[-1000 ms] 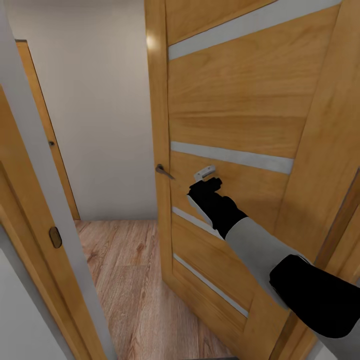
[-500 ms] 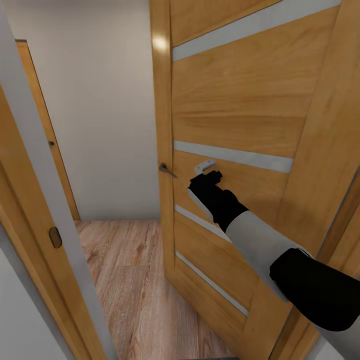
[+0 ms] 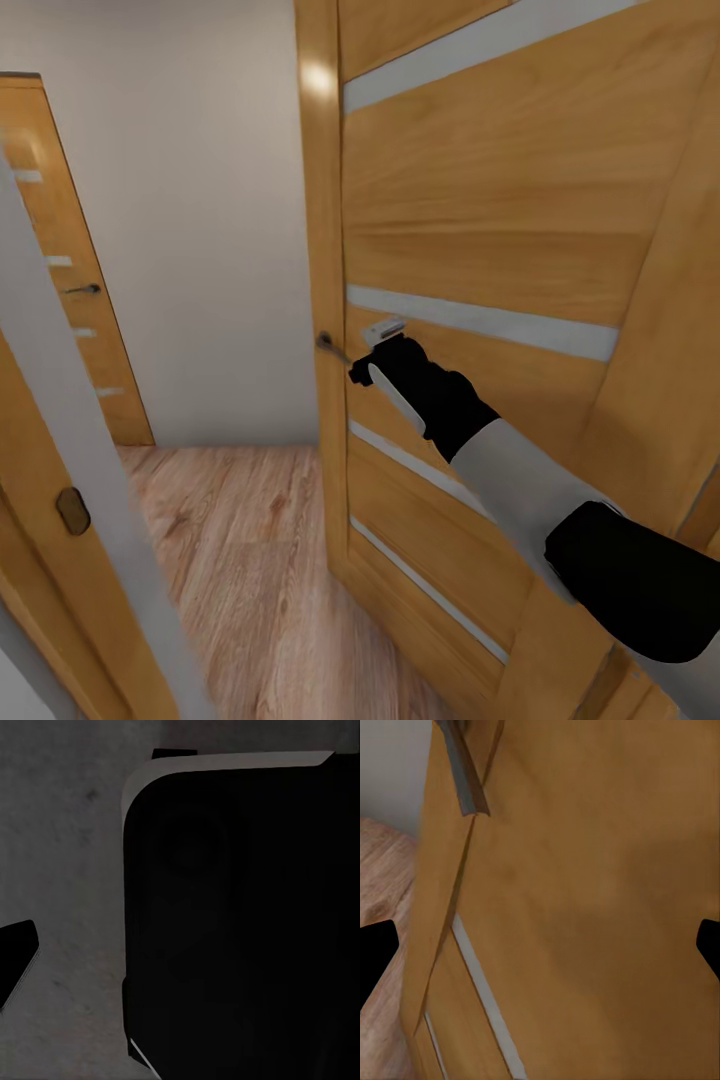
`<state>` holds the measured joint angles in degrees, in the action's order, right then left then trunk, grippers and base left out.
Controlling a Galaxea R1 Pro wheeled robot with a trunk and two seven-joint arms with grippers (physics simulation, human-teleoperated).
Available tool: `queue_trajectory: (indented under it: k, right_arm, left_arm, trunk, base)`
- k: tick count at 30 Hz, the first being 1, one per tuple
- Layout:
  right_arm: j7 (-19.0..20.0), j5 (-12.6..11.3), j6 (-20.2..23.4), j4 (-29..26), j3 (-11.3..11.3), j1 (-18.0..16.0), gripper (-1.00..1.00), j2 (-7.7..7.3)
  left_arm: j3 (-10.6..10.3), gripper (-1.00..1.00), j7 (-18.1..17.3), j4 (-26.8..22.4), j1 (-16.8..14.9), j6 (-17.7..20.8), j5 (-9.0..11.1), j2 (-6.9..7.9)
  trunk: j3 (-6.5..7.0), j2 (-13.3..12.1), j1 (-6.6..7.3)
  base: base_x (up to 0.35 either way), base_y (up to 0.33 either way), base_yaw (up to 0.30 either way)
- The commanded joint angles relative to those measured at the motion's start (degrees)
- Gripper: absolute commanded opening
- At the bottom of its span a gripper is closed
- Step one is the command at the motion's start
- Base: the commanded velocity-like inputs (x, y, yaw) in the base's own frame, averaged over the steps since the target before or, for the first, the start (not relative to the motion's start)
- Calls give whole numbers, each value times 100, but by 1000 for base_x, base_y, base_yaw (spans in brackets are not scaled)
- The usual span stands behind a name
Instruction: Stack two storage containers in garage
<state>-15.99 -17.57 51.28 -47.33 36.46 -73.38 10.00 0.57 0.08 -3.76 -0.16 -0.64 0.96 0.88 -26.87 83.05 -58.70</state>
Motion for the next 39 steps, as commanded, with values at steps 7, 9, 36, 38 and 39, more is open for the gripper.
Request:
queue_trajectory:
  k: [7, 9, 36, 38, 39]
  right_arm:
    - [-51, -56, 14, -26, 20, -8, 100, 0]
    - [-78, -43, 14, -29, 24, -8, 100, 0]
    - [-1494, 5, -363, 1350, 45, -241, 100, 0]
    - [-1494, 1, -425, 1422, 45, -263, 100, 0]
    - [-1494, 1, -441, 1438, 45, -267, 100, 0]
  left_arm:
    - [2, 100, 1, -2, -2, -7, 10, 0]
    - [3, 100, 2, -2, -2, -7, 10, 0]
    - [4, 100, 8, -2, -2, -7, 10, 0]
    - [4, 100, 9, -2, -2, -7, 10, 0]
    - [4, 100, 9, -2, -2, -7, 10, 0]
  trunk:
    - [-6, 3, -3]
    - [-6, 3, -3]
    - [-6, 3, -3]
    - [-6, 3, -3]
    - [-6, 3, -3]
  base:
    - [272, 0, 0]
    - [66, 0, 0]
    - [3, 0, 0]
    - [0, 0, 0]
    - [0, 0, 0]
